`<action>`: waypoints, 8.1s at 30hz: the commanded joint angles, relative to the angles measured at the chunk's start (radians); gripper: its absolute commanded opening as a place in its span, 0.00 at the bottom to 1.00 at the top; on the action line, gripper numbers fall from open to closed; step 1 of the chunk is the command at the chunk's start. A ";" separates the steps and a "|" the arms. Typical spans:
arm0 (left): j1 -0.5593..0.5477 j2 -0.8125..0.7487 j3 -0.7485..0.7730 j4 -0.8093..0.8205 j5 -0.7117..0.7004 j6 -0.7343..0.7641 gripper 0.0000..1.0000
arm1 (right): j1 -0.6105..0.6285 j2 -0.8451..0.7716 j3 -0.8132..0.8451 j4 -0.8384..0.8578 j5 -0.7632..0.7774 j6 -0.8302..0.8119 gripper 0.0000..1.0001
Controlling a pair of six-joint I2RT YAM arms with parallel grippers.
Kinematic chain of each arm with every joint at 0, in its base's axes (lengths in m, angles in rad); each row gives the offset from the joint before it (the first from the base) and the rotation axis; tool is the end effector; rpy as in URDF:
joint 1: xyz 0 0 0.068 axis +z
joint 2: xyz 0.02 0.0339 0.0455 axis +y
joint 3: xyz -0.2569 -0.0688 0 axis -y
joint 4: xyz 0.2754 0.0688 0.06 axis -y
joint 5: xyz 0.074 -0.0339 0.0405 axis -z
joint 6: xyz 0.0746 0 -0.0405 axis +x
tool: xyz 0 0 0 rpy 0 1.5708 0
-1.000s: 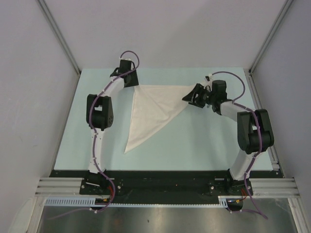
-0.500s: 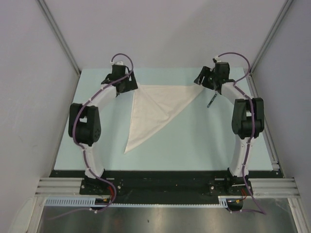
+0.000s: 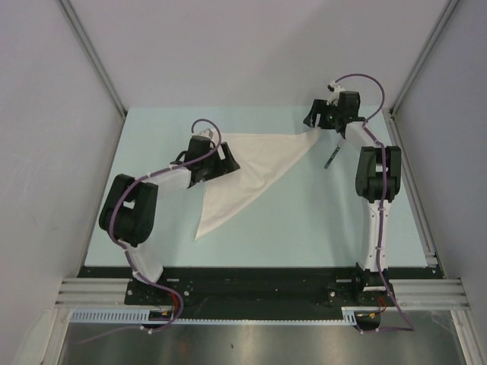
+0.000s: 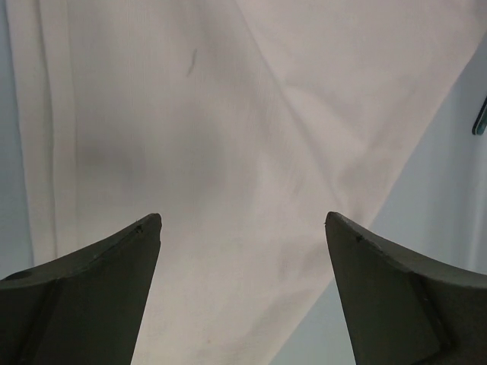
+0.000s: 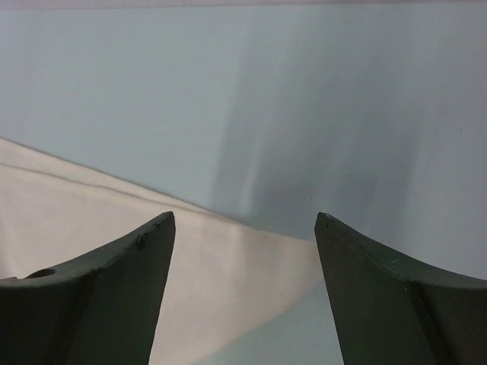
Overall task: Fold the napkin, place the utensils inside, and roll it up
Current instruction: Fold the napkin, then grab a utensil with the right arm, then place the utensil onto the napkin
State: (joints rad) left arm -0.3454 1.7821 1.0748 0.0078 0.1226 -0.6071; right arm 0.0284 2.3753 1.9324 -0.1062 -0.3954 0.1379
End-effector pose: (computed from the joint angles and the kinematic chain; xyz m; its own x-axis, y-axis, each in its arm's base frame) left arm 0.4067 -0.1560 0.1360 -0.7395 -0.3357 -0.5835 0.0027 0.8653 -0.5012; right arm 0.6004 0.0458 0.1533 -0.5655 0.1108 -0.8173 -0.2795 0.9065 0.3164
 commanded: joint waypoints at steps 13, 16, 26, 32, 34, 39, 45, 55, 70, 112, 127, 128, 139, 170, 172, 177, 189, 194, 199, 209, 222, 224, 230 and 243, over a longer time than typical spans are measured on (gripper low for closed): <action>-0.001 -0.073 -0.196 0.127 0.045 -0.083 0.93 | 0.002 0.259 0.473 -0.384 -0.020 -0.300 0.77; -0.001 -0.082 -0.202 0.124 0.043 -0.085 0.93 | 0.010 0.252 0.459 -0.408 -0.008 -0.340 0.70; -0.001 -0.093 -0.217 0.107 0.031 -0.069 0.93 | 0.030 0.177 0.326 -0.340 0.047 -0.389 0.63; -0.001 -0.113 -0.237 0.098 0.020 -0.063 0.93 | 0.028 0.111 0.198 -0.230 0.138 -0.416 0.82; -0.001 -0.118 -0.239 0.093 0.018 -0.059 0.93 | 0.024 0.096 0.192 -0.211 0.132 -0.412 0.83; 0.000 -0.119 -0.246 0.084 0.009 -0.057 0.93 | 0.028 0.021 0.127 -0.130 0.084 -0.431 0.83; 0.000 -0.128 -0.262 0.078 0.011 -0.056 0.93 | 0.056 -0.024 0.092 -0.056 0.046 -0.488 0.84; 0.000 -0.181 -0.322 0.073 0.018 -0.062 0.93 | 0.079 0.079 0.260 -0.197 0.003 -0.575 0.79; -0.001 -0.294 -0.398 0.052 0.020 -0.057 0.93 | 0.062 0.151 0.315 -0.366 -0.022 -0.629 0.69; -0.035 -0.432 -0.585 0.070 0.046 -0.132 0.94 | 0.031 0.170 0.284 -0.366 0.113 -0.607 0.11; -0.069 -0.446 -0.615 0.075 0.017 -0.163 0.94 | 0.005 0.168 0.290 -0.342 0.148 -0.534 0.08; -0.069 -0.446 -0.616 0.077 0.017 -0.166 0.94 | 0.005 0.165 0.286 -0.334 0.145 -0.529 0.07; -0.072 -0.463 -0.628 0.067 0.005 -0.172 0.94 | -0.005 0.160 0.290 -0.302 0.158 -0.488 0.04; -0.061 -0.636 -0.172 -0.393 -0.035 0.144 0.97 | -0.021 -0.129 0.154 -0.277 0.240 -0.218 0.78; -0.038 -0.629 -0.129 -0.452 0.000 0.197 0.98 | -0.050 -0.142 0.139 -0.322 0.282 -0.123 0.78; 0.060 -0.656 -0.055 -0.500 0.019 0.305 1.00 | -0.073 -0.215 -0.036 -0.352 0.369 0.014 0.77; 0.207 -0.725 -0.110 -0.424 -0.055 0.372 1.00 | -0.071 -0.195 -0.128 -0.414 0.440 0.181 0.65; 0.209 -0.743 -0.137 -0.420 -0.051 0.375 1.00 | -0.036 -0.168 -0.113 -0.452 0.500 0.201 0.65; 0.207 -0.754 -0.154 -0.422 -0.052 0.374 1.00 | -0.006 -0.117 -0.069 -0.504 0.576 0.221 0.61; 0.203 -0.754 -0.162 -0.416 -0.037 0.368 1.00 | 0.016 -0.050 -0.015 -0.553 0.636 0.241 0.56; 0.203 -0.767 -0.165 -0.417 -0.037 0.366 1.00 | 0.007 -0.083 -0.133 -0.550 0.662 0.259 0.07; 0.203 -0.770 -0.165 -0.416 -0.040 0.366 1.00 | 0.007 -0.082 -0.135 -0.553 0.650 0.261 0.00; 0.203 -0.776 -0.171 -0.413 -0.029 0.362 1.00 | 0.011 -0.201 -0.225 -0.553 0.685 0.304 0.00; 0.200 -0.825 -0.199 -0.378 0.130 0.305 1.00 | 0.278 -0.490 -0.437 -0.465 0.727 0.646 0.00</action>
State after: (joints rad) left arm -0.1432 1.0065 0.8902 -0.4263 0.1753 -0.2703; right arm 0.1913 1.9594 1.5108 -0.6281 0.2855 0.6167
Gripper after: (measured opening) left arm 0.996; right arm 0.045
